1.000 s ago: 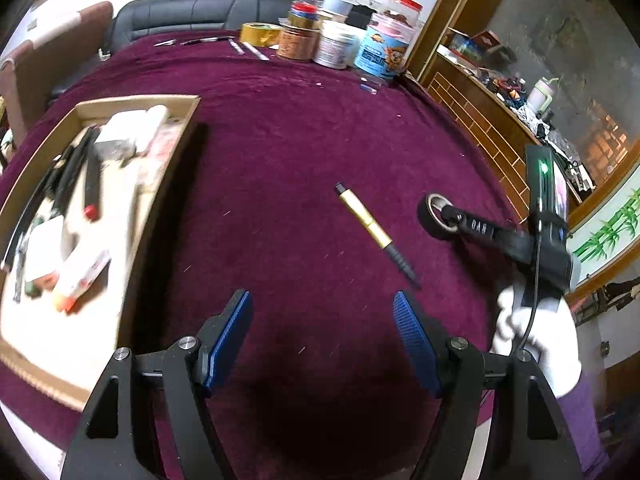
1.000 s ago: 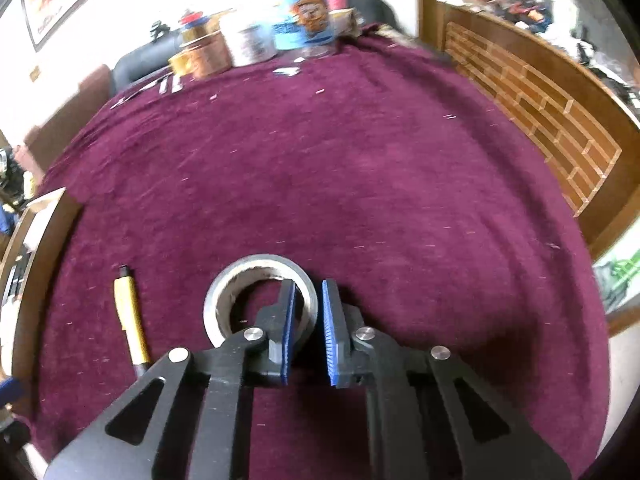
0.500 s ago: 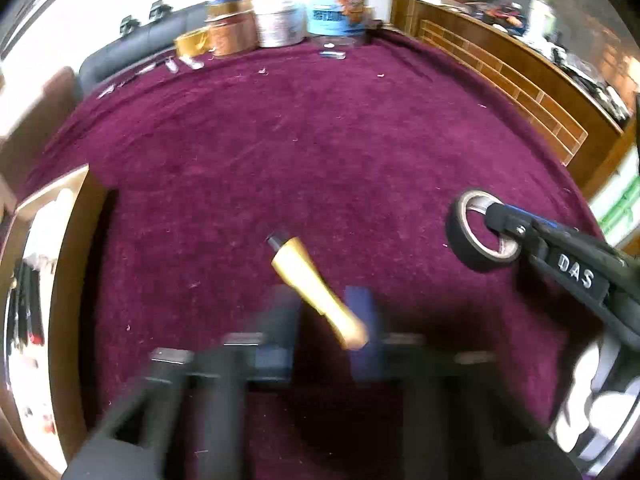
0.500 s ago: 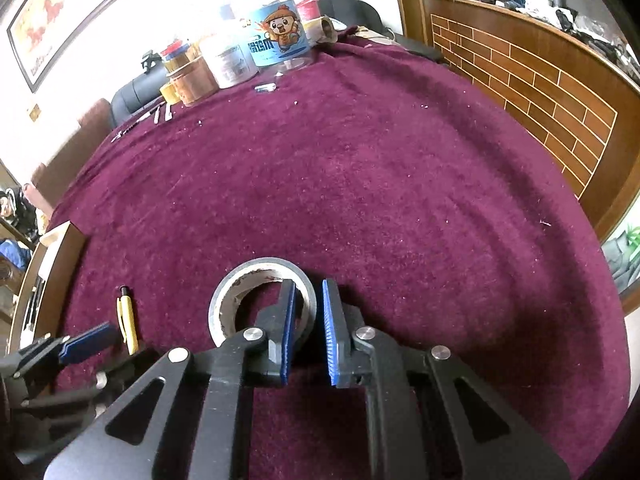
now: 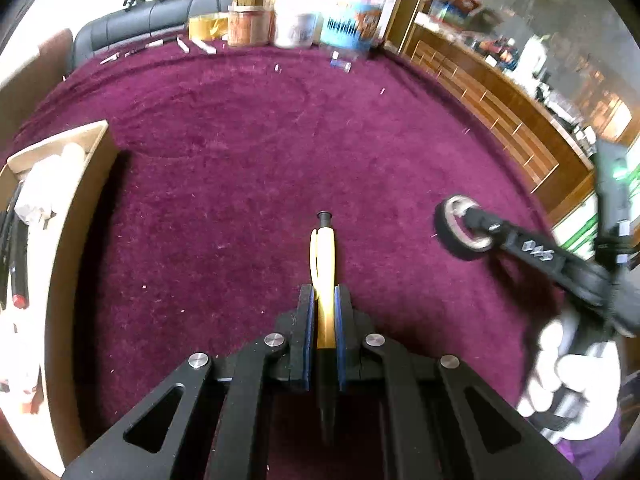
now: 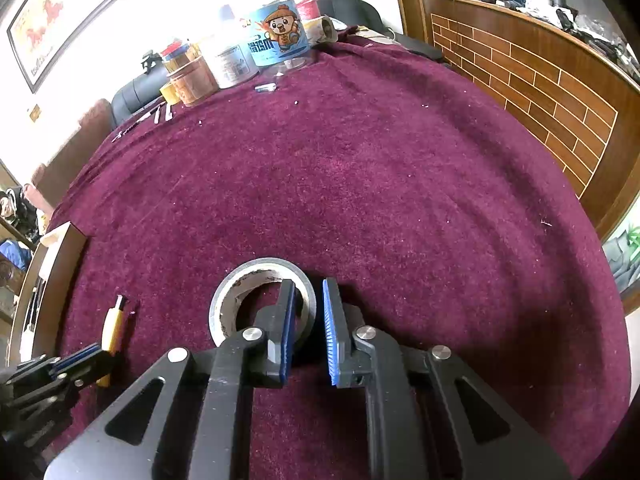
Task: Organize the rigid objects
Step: 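Carry the yellow pen and tape roll over the tray with both grippers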
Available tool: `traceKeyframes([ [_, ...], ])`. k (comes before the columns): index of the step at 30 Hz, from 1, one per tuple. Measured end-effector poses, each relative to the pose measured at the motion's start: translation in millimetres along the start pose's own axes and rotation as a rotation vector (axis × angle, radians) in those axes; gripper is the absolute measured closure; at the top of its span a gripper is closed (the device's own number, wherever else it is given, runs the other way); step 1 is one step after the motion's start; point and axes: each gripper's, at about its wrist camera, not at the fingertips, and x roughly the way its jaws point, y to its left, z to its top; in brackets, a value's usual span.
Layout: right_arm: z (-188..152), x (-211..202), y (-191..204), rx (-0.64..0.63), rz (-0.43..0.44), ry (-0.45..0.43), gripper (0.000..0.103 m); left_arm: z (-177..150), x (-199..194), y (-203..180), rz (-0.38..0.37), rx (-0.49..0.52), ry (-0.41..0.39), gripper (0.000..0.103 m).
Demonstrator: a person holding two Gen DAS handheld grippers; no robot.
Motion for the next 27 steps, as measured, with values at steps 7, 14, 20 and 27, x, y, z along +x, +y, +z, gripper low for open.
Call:
traceKeyframes([
  [7,-0.2,-22.2,16.3,0.0,0.071,-0.051,0.092,-14.0,-73.9,39.2,-0.091,-0.078,-0.136,0.096],
  [14,-4.5,-37.8,78.6,-0.092,0.17,-0.035,0.092,-43.8,-135.6,122.0,-0.06,-0.242,-0.246,0.096],
  [20,-9.4,-37.9,154.7,-0.191,0.294,0.026,0.092,-72.8,-148.7,187.5,0.033,-0.376,-0.262,0.096],
  [27,-41.3,-17.1,255.4,-0.356,0.408,0.145,0.092,-94.8,-123.5,224.6,0.073,-0.461,-0.185,0.096],
])
